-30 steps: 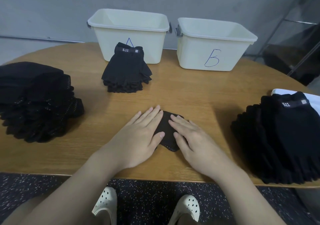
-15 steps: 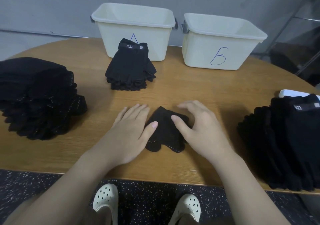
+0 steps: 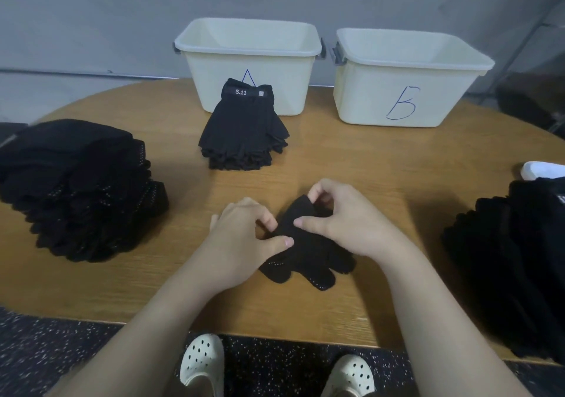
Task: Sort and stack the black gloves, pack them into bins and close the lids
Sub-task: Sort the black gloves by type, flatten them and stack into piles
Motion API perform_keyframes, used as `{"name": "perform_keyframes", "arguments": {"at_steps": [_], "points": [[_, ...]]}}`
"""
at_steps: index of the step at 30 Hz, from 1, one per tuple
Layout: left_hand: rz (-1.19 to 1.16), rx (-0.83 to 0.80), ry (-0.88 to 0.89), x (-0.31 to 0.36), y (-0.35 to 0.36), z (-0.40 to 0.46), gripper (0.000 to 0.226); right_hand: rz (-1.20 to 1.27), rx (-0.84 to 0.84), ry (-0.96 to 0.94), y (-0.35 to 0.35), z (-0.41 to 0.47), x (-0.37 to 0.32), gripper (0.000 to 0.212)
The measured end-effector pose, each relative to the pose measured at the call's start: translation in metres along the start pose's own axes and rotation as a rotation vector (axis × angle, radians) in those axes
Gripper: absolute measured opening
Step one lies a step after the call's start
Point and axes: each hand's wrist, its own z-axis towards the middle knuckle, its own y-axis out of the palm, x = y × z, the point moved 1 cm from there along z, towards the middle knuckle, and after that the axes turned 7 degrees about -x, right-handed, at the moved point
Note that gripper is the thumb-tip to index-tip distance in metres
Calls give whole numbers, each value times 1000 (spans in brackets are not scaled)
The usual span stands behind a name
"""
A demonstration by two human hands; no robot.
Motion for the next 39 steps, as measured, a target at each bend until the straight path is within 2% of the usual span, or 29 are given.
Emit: {"name": "perform_keyframes", "arguments": {"at_steps": [3,5,7,11,13,15,19,23,26,31,39], "points": [[-295,17,39,0,-9,1,16,260,35,-51,0,-4,1,42],[-463,24,62,2,-16,2,12,434,-10,-58,-2,-4,1,53],[-560,84,77,3,-22,3,8,570,-92,-53,-6,-7,-2,56],[-819,239,86,0,-24,6,9,698,-203,-158,-3,-11,-10,33],[-997,285,78,-2,-24,10,15,730,-139,-192,3,-9,-14,26],[-1098,265,85,-3,-24,12,27,741,-46,-215,8,-5,-20,21],[-1088,153,79,-1,-22,9,31,802,109,-214,15,6,-33,18],[-980,309,106,-4,-33,16,24,814,181,-216,21,24,-53,15],[-974,360,112,-4,-57,34,22,805,239,-218,21,42,-69,12],[-888,348,101,-2,-100,74,17,755,292,-193,8,84,-89,10],[-922,383,85,-10,-125,106,15,681,292,-234,-7,126,-105,12]]}}
